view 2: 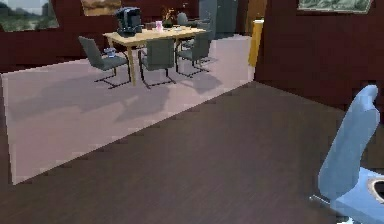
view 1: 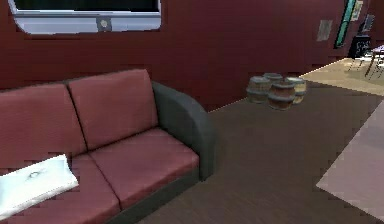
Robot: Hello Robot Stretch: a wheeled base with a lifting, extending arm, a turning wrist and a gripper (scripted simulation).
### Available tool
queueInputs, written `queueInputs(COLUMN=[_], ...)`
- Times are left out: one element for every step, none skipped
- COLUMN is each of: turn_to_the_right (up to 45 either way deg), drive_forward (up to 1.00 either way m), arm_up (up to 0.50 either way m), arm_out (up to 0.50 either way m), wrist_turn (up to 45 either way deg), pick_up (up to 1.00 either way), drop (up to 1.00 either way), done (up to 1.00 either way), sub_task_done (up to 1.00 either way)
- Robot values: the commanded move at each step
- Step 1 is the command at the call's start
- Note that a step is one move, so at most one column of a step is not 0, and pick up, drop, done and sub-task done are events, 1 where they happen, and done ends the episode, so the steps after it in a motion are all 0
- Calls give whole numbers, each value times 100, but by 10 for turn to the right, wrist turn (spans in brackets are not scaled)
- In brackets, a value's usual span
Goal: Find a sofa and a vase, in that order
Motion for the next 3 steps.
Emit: queueInputs(turn_to_the_right=[450, 450, 60], drive_forward=[0, 0, 0], arm_up=[0, 0, 0], arm_out=[0, 0, 0], wrist_turn=[0, 0, 0], pick_up=[0, 0, 0], drop=[0, 0, 0], done=[0, 0, 0], sub_task_done=[0, 0, 0])
